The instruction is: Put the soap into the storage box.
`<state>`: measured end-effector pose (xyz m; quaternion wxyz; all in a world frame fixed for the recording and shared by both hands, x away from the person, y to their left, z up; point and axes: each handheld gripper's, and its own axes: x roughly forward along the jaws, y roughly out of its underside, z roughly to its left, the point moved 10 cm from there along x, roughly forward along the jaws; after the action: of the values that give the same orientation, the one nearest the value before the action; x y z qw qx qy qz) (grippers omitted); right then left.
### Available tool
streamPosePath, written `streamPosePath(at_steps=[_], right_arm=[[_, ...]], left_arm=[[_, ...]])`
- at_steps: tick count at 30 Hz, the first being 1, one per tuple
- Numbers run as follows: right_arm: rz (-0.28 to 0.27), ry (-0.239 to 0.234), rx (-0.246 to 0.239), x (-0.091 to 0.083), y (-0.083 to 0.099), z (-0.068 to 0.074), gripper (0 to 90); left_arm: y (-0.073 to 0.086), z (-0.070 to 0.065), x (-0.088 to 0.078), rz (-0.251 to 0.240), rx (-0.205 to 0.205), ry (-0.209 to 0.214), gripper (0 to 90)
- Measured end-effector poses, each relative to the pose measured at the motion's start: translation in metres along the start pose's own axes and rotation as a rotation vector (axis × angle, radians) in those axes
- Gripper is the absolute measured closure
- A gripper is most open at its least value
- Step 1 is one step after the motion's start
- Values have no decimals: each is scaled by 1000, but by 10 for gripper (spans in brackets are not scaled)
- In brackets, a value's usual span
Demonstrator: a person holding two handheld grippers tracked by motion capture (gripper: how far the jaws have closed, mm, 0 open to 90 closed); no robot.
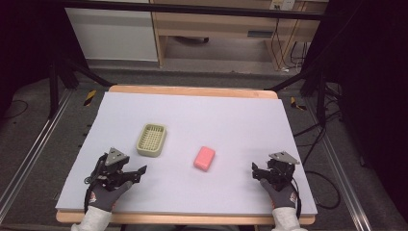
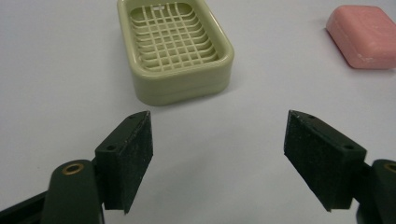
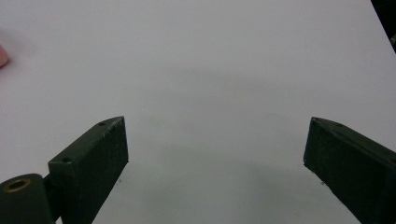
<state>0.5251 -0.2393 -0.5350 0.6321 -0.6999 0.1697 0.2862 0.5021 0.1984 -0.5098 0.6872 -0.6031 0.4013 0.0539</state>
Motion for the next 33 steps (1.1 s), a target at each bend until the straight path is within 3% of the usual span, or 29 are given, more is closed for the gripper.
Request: streamPosePath(at_steps=[33], right_arm=[[-2, 9, 2, -1, -1, -1, 64]], left_arm=[[-29, -37, 15, 14, 81, 54, 222]])
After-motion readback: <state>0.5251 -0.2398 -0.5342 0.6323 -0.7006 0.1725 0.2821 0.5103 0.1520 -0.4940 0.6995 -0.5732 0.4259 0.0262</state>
